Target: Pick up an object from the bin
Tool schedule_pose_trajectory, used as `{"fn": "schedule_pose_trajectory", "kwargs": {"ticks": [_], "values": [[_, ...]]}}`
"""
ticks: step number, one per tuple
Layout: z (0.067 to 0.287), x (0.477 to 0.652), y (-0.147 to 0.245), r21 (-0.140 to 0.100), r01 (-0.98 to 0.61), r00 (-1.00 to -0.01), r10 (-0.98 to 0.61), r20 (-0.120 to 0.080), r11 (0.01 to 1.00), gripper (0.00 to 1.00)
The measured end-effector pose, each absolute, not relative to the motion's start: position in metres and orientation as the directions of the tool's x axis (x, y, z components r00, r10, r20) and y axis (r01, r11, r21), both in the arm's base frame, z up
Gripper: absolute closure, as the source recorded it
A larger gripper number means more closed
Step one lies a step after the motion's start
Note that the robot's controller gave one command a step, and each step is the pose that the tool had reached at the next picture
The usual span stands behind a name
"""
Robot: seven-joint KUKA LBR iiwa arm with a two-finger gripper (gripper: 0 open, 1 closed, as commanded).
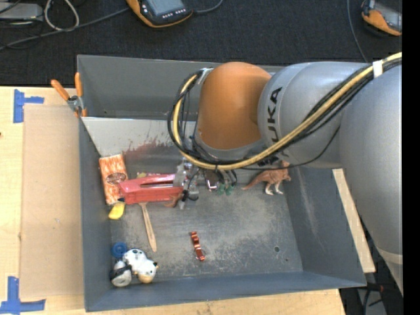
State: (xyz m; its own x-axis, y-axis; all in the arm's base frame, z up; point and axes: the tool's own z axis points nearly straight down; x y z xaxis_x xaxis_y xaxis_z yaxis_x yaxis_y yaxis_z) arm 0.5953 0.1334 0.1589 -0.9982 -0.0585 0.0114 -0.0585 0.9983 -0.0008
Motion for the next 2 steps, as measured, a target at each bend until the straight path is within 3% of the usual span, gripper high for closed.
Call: {"fn": "schedule_pose_trajectory", "kwargs": {"ticks": [1,2], "values": [[0.184,0.61,0.144,-0.001,-0.068,-0.998,-0.068,0.011,0.998,1.0],[0.194,0.604,0.127,0.0,-0.152,-0.988,-0.152,0.018,0.988,1.0]]}}
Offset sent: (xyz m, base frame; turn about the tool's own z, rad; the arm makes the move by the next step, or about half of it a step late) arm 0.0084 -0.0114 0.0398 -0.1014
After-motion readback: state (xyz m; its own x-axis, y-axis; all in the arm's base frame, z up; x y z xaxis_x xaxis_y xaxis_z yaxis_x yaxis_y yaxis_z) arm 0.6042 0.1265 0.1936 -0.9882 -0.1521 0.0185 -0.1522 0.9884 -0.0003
